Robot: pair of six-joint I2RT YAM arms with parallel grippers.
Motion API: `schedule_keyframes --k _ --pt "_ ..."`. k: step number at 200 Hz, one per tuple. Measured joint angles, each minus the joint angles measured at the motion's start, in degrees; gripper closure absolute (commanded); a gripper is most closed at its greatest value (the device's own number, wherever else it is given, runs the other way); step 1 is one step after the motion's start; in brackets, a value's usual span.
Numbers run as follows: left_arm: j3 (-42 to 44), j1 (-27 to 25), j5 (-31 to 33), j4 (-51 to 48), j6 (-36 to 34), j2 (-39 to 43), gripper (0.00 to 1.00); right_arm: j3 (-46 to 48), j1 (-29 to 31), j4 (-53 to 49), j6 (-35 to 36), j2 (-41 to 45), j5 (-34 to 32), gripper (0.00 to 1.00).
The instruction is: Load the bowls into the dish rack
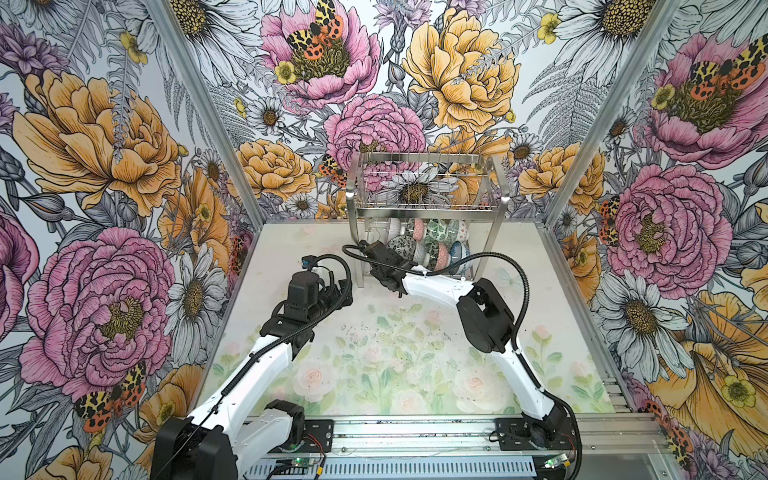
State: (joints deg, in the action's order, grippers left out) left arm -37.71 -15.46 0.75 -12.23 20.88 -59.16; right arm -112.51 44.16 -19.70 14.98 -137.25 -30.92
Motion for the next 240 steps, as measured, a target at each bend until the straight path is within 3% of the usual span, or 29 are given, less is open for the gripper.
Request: schedule_keyframes --k 103,240 --pt "0.0 -0.1 0.0 0.1 0.2 -1.4 0.01 19.4 -0.3 13.7 8.0 11.0 5.8 1.00" --pt "-0.9 -1.4 0.0 0.1 0.2 -1.8 0.01 29.4 0.2 29.5 22.1 13.5 8.7 1.00"
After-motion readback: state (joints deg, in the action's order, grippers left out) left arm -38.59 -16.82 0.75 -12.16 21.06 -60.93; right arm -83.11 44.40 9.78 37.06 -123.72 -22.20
